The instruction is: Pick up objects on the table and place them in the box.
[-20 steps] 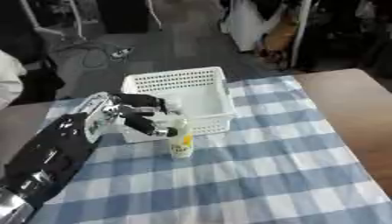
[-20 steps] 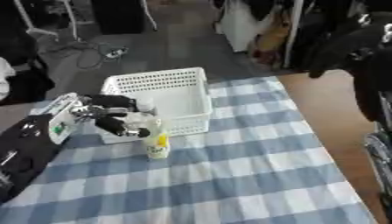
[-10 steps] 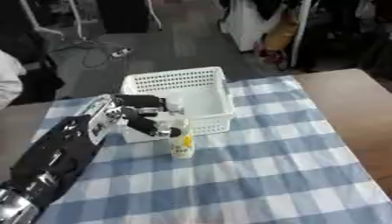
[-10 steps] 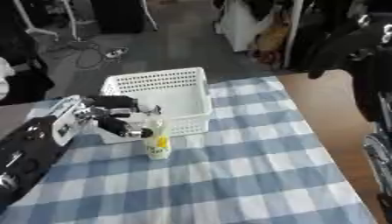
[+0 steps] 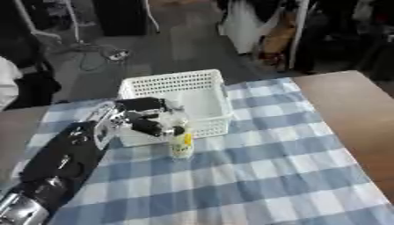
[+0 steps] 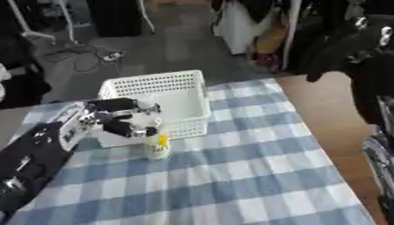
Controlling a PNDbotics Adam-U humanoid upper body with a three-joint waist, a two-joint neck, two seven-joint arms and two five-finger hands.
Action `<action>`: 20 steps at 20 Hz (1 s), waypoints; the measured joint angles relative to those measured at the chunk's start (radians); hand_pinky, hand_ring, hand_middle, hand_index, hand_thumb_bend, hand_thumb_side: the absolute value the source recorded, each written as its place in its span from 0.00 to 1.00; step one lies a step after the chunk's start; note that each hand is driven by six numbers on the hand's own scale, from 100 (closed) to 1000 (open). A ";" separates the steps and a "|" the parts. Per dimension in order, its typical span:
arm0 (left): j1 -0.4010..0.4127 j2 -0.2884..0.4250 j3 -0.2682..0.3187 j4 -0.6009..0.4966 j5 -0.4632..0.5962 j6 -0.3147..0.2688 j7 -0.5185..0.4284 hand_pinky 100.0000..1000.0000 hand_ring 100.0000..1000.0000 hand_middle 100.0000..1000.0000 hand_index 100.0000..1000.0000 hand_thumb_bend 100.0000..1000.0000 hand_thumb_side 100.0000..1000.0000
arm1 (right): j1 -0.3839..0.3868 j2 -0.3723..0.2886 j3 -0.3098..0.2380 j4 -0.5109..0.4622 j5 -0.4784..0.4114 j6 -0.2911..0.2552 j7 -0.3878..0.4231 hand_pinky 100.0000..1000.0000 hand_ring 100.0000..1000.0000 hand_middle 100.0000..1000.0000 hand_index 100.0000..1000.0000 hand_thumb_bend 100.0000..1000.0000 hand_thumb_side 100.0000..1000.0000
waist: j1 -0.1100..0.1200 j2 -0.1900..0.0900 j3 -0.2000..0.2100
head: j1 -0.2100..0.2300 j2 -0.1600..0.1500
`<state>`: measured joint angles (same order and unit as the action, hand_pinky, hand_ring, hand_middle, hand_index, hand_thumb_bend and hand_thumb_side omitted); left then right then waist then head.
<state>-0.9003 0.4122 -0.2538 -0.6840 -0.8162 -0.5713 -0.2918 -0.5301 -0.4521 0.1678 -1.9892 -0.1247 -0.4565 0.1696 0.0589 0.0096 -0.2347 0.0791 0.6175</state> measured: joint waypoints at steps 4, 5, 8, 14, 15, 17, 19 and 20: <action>-0.001 -0.006 0.008 0.013 -0.010 -0.010 0.052 1.00 0.80 0.99 0.98 1.00 1.00 | -0.003 0.004 0.001 0.000 -0.004 0.002 0.003 0.37 0.32 0.37 0.57 0.00 0.74 | 0.000 0.000 -0.001 | 0.000 -0.006; -0.001 -0.006 0.009 0.014 -0.010 -0.014 0.065 0.99 0.77 0.96 0.95 1.00 1.00 | -0.003 0.004 0.001 0.000 -0.005 0.002 0.003 0.37 0.32 0.37 0.57 0.00 0.74 | 0.000 0.000 -0.001 | 0.000 -0.007; -0.003 -0.017 0.017 0.022 0.008 -0.028 0.117 0.87 0.59 0.82 0.80 1.00 0.97 | -0.003 0.004 0.002 0.000 -0.005 0.000 0.005 0.37 0.32 0.37 0.57 0.00 0.74 | 0.000 0.000 -0.002 | 0.000 -0.009; 0.001 -0.040 0.042 0.068 0.174 0.004 0.314 0.00 0.00 0.14 0.25 0.23 0.89 | -0.003 0.004 0.002 0.000 -0.006 -0.001 0.005 0.37 0.32 0.37 0.56 0.00 0.74 | -0.001 0.001 -0.003 | 0.000 -0.017; 0.002 -0.041 0.040 0.072 0.198 0.009 0.339 0.00 0.00 0.06 0.21 0.21 0.88 | -0.003 0.004 0.002 0.000 -0.006 -0.001 0.005 0.37 0.32 0.37 0.56 0.00 0.73 | -0.001 0.001 -0.003 | 0.000 -0.017; 0.002 -0.041 0.036 0.074 0.228 0.010 0.377 0.00 0.00 0.00 0.17 0.18 0.86 | -0.003 0.004 0.002 0.000 -0.009 -0.002 0.005 0.37 0.32 0.37 0.56 0.00 0.74 | -0.001 0.001 -0.003 | 0.000 -0.017; 0.007 -0.041 0.033 0.072 0.249 0.000 0.412 0.00 0.00 0.00 0.16 0.17 0.85 | -0.003 0.004 0.002 0.000 -0.010 -0.003 0.004 0.37 0.32 0.37 0.56 0.00 0.74 | -0.001 0.001 -0.003 | 0.000 -0.017; 0.009 -0.040 0.032 0.068 0.259 -0.008 0.428 0.00 0.00 0.00 0.15 0.17 0.84 | -0.003 0.004 0.002 0.000 -0.011 -0.003 0.004 0.37 0.32 0.37 0.56 0.00 0.73 | -0.001 0.001 -0.003 | 0.000 -0.017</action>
<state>-0.8910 0.3718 -0.2217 -0.6161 -0.5570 -0.5789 0.1361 -0.5332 -0.4478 0.1700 -1.9892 -0.1355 -0.4595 0.1731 0.0582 0.0105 -0.2378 0.0790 0.6003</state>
